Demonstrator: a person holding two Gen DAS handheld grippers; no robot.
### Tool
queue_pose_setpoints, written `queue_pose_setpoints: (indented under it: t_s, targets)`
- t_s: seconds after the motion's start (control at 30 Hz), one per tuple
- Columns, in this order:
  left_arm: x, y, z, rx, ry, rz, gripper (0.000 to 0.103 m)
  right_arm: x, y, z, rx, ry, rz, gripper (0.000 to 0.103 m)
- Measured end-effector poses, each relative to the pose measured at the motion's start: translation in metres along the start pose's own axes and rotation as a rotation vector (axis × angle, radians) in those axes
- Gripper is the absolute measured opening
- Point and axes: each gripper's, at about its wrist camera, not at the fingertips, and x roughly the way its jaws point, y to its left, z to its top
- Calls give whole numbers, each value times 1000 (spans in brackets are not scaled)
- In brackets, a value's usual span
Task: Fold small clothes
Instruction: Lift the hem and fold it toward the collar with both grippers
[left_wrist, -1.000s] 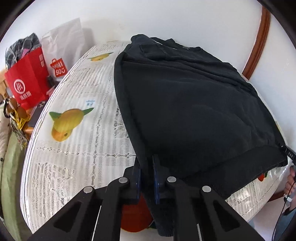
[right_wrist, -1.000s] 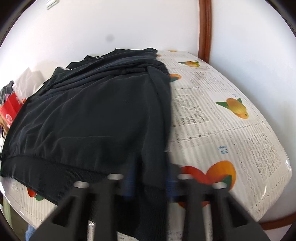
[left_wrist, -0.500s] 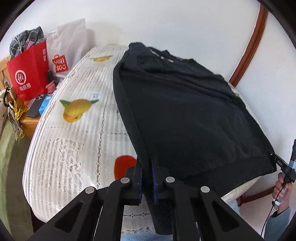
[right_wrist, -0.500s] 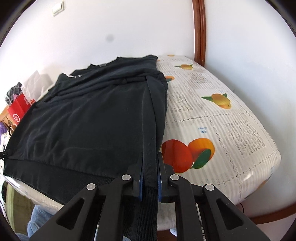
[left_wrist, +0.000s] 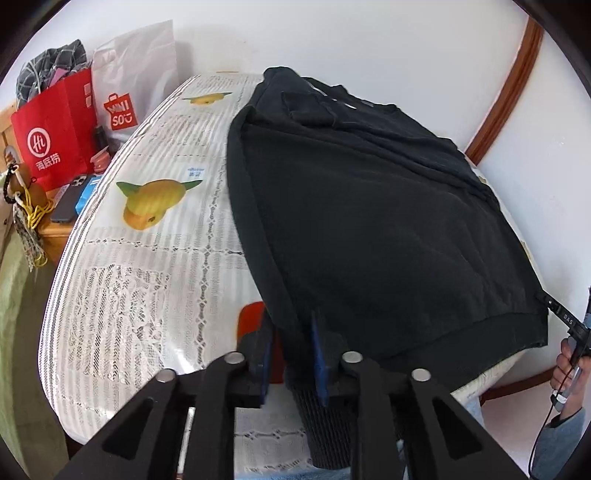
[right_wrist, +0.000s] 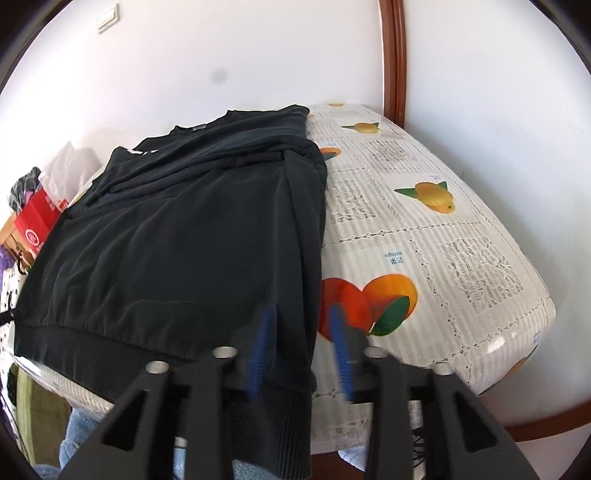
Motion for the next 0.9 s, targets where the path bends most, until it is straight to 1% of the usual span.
queue_pose_setpoints:
  t_s: [0.07,0.2,0.23,0.33,0.37,0.4,0.43,0.47,0.5,0.53,0.6,0.63,0.77,0.83,0.9]
  targets:
    - [5,4,4,-12,7,-1,34,7,-2,3,8,6,-10,45]
    - [15,4,10,-11,2,-9,41,28,0,4,24,48,-2,45]
    - [16,2,11,-7,3,-9,42,32,2,4,24,53,3,45]
    - [18,-4,11,15,4,10,41,35,15,0,-16,22,-26,47]
    - [19,-7,10,27,6,20,41,36,21,-2,-36,8,-52,46]
    - [20,-13,9,57,12,45,39,36,25,-4,-53,1,-33,41]
    - [20,-16,8,78,15,58,34,35,28,-6,-59,-8,-29,36]
    - [20,-19,8,93,17,68,15,35,31,-6,-69,-10,-6,24]
    - [20,-20,8,92,19,70,9,36,32,-5,-75,-7,3,12]
    - [18,-18,9,79,14,62,7,36,34,-3,-83,-6,1,10]
    - [9,-17,12,74,0,37,6,32,34,2,-86,-18,11,8]
    - [1,-16,14,75,-23,25,6,26,31,5,-72,-40,24,8]
    - [-32,-14,30,43,-107,-54,6,-4,13,24,24,-128,126,8]
    - [-44,-14,42,33,-145,-65,6,-15,11,37,40,-170,141,8]
    - [-51,-15,55,25,-166,-70,6,-20,13,50,47,-204,149,8]
